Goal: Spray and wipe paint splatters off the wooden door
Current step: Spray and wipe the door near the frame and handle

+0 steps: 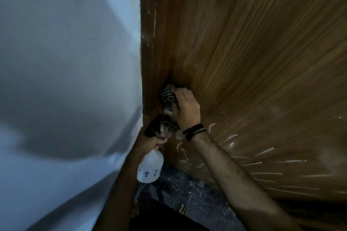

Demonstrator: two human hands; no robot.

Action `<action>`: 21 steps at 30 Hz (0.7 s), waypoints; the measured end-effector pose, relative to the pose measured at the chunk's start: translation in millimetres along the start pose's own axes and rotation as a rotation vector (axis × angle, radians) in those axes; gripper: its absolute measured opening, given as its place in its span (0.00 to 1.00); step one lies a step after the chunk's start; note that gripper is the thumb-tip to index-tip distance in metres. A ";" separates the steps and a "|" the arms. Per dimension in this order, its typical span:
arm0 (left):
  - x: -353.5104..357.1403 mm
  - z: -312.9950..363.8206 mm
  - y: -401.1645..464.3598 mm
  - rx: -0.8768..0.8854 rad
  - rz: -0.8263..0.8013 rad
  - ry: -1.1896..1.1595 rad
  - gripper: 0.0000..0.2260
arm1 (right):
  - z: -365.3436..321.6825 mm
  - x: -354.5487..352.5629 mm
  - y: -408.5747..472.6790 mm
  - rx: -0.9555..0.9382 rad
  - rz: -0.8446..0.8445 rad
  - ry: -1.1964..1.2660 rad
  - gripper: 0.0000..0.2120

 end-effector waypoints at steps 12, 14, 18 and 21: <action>68.5 -4.4 -1.7 0.151 -0.326 0.217 0.13 | 81.4 -73.6 -170.9 0.826 0.518 0.321 0.15; 82.7 -8.0 -3.0 0.161 -0.321 0.205 0.13 | 98.4 -69.9 -204.6 1.077 0.547 0.403 0.17; 105.2 -12.3 -10.3 0.119 -0.326 0.247 0.14 | 106.8 -67.2 -243.7 1.363 0.708 0.623 0.12; 116.5 -9.1 -17.1 0.129 -0.326 0.316 0.12 | 102.6 -56.9 -263.3 1.508 0.846 0.915 0.09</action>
Point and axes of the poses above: each hand's wrist, its own y-axis towards the middle knuckle, its own x-axis out of the palm, z = x × y, the point moved 6 cm from there along y, towards the middle knuckle, and after that the axes turned 9 degrees about y, right-handed, at the moved point
